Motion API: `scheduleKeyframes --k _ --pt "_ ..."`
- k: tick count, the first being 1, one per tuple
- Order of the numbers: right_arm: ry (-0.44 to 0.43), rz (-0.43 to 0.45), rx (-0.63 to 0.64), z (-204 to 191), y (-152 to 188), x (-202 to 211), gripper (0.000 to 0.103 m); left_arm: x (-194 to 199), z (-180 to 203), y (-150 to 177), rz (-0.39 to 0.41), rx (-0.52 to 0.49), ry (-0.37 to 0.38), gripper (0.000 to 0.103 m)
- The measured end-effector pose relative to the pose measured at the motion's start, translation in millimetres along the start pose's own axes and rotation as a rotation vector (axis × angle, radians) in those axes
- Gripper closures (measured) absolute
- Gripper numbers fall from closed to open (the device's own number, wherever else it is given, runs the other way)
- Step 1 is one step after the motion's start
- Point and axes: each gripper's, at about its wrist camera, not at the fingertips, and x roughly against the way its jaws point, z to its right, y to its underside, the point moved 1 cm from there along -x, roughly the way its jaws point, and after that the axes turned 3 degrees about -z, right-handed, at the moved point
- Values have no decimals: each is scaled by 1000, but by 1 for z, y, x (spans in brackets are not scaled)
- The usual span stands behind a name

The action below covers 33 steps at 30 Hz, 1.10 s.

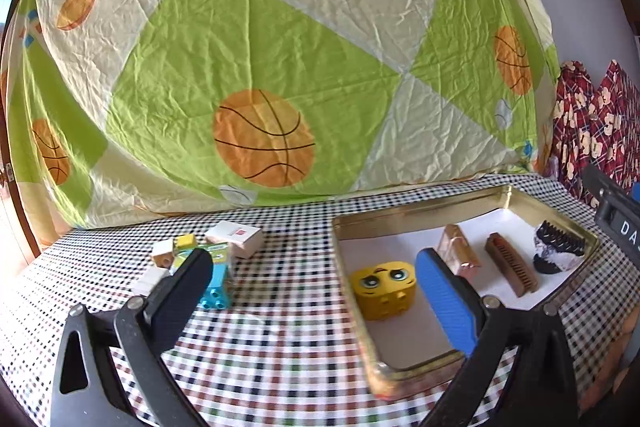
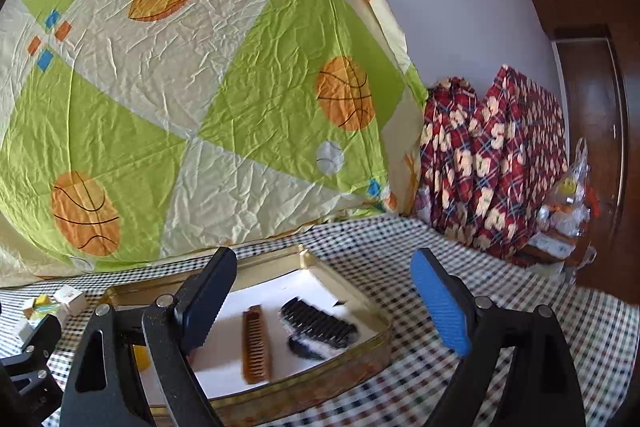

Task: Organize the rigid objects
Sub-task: 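Move both tools back toward the blue and white blocks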

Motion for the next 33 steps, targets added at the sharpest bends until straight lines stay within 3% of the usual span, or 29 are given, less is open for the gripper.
scheduleKeyframes --k 16,33 --pt "-150 -41 134 -112 25 24 12 -6 -78 6 -1 -20 -82 1" --pt "-293 -106 208 -208 44 27 12 -42 -167 7 -77 14 -204 1"
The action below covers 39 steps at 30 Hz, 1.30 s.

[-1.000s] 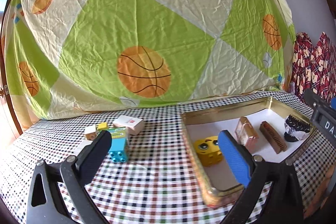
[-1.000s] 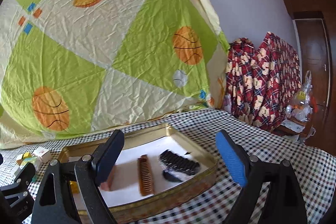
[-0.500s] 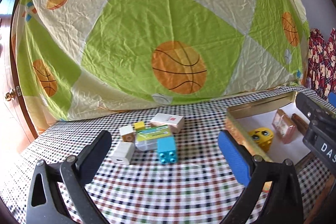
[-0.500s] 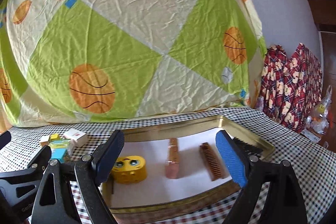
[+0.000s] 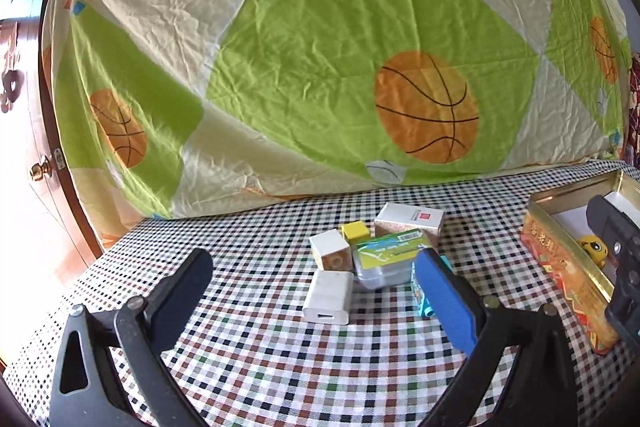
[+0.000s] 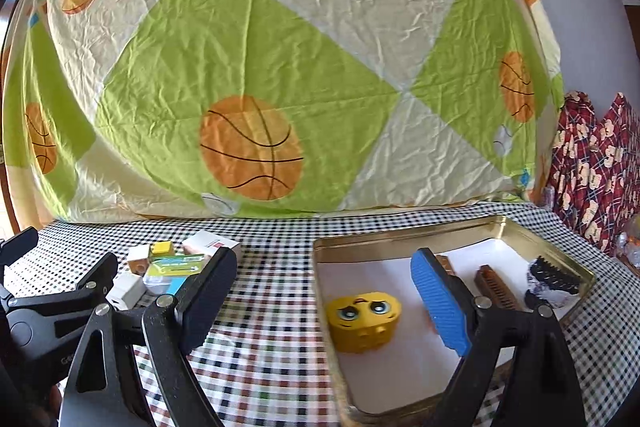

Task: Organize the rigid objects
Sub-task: 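Move both tools back toward the blue and white blocks, then grasp the blue lego block with the right tool while the left tool grasps the white charger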

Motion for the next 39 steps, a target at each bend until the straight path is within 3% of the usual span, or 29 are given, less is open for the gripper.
scheduleKeyframes --k 6,12,18,23,26,28,29,34,39 --pt "-56 -83 20 -26 -1 -21 12 -26 -26 -1 -88 53 -7 1" --pt "-119 -266 72 -61 2 -60 12 -64 -43 0 -227 37 -64 1" --pt "-178 -375 130 -93 6 -88 13 -84 -69 8 -320 143 -24 2" --pt "-178 -473 162 -109 12 -110 25 -87 -74 10 -326 129 -45 2" --pt "-205 -548 164 -112 20 -123 39 -90 -70 9 -334 104 -42 2" --pt "-215 -558 151 -110 21 -124 65 -90 -67 8 -331 89 -18 2" --pt "-220 -554 141 -108 21 -124 69 -93 -66 6 -328 83 1 1" --pt "-249 -503 69 -92 20 -112 69 -91 -54 6 -325 58 108 1" --pt "-217 -401 55 -71 13 -83 69 -96 -34 6 -358 7 148 2"
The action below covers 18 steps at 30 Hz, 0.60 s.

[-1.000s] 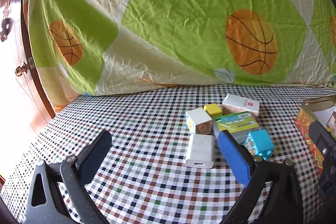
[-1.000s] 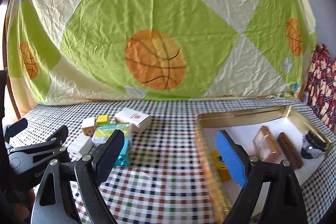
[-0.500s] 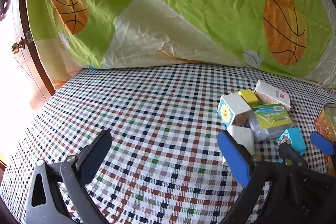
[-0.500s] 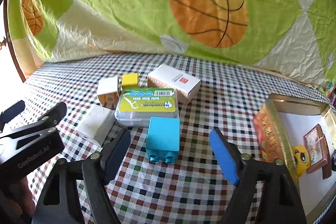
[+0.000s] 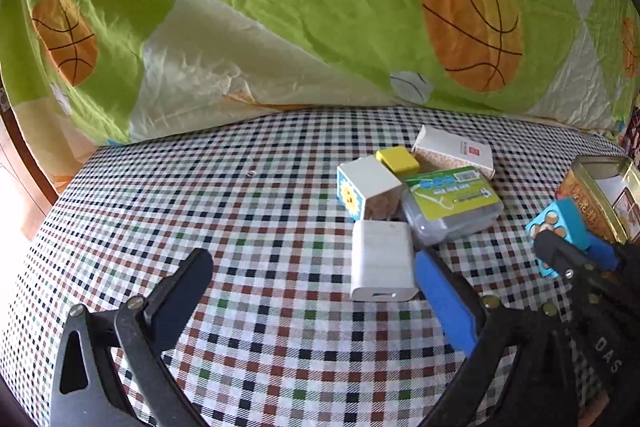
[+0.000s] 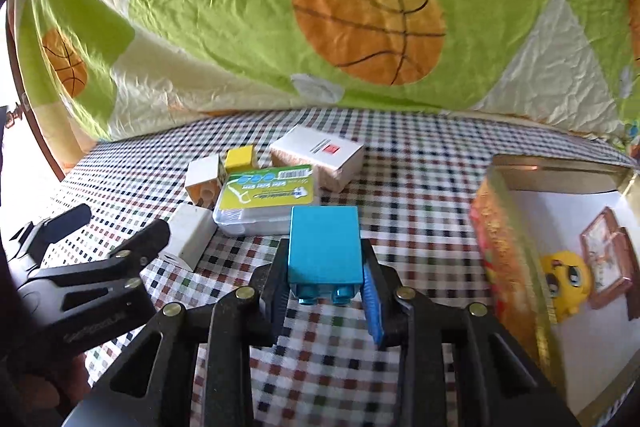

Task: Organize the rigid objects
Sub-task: 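Grasp the blue lego block with the right tool while the left tool grasps the white charger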

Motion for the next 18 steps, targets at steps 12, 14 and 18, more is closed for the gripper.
scheduleKeyframes --k 12,14,18 --pt "9 47 -55 18 -7 11 69 -39 24 -10 -128 -37 71 66" --pt "9 58 -58 19 -6 14 69 -36 22 -7 -126 -23 86 66" --pt "-5 106 -67 20 -7 23 69 -20 3 -2 -66 86 179 66"
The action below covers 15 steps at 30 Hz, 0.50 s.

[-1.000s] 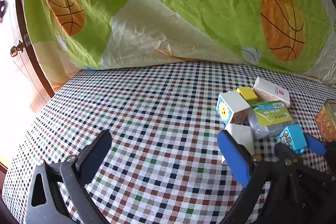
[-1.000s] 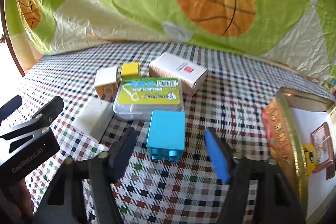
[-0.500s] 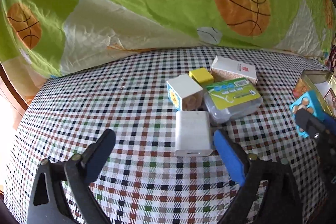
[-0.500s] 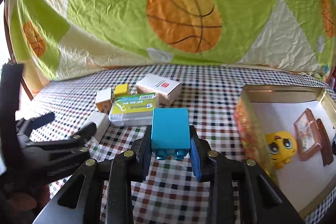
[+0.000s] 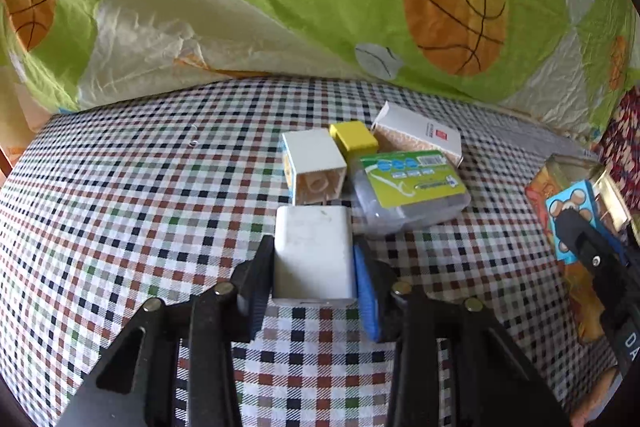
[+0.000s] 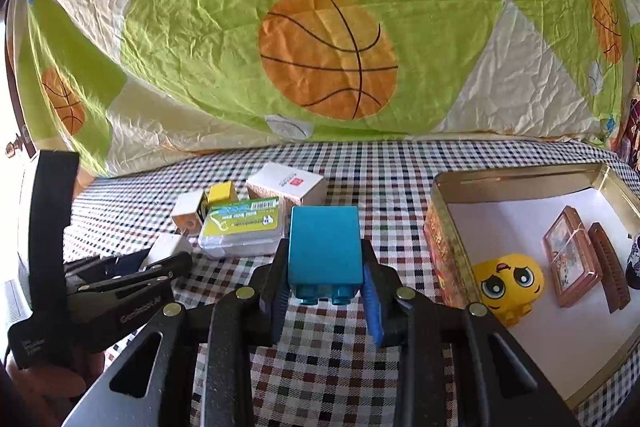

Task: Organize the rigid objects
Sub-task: 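Grasp the blue lego block with the right tool while the left tool grasps the white charger, then carry the blue block and white charger over the tin tray with both tools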

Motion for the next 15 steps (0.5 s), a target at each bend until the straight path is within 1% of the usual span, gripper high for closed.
scheduleKeyframes --k 3,5,8,10,13,15 --pt "-12 28 -9 0 -2 5 69 18 -9 2 100 52 22 66" --pt "-14 48 -9 1 -2 9 69 27 -11 4 149 69 17 66" --pt "-30 89 -5 2 -4 18 69 39 -12 5 193 84 -4 66" --pt "-54 120 -1 2 -5 25 69 44 -9 5 218 83 -33 66" --pt "-95 150 3 2 -6 33 69 53 0 10 250 65 -72 66" --pt "-99 157 7 2 -6 35 69 56 9 12 257 41 -83 66"
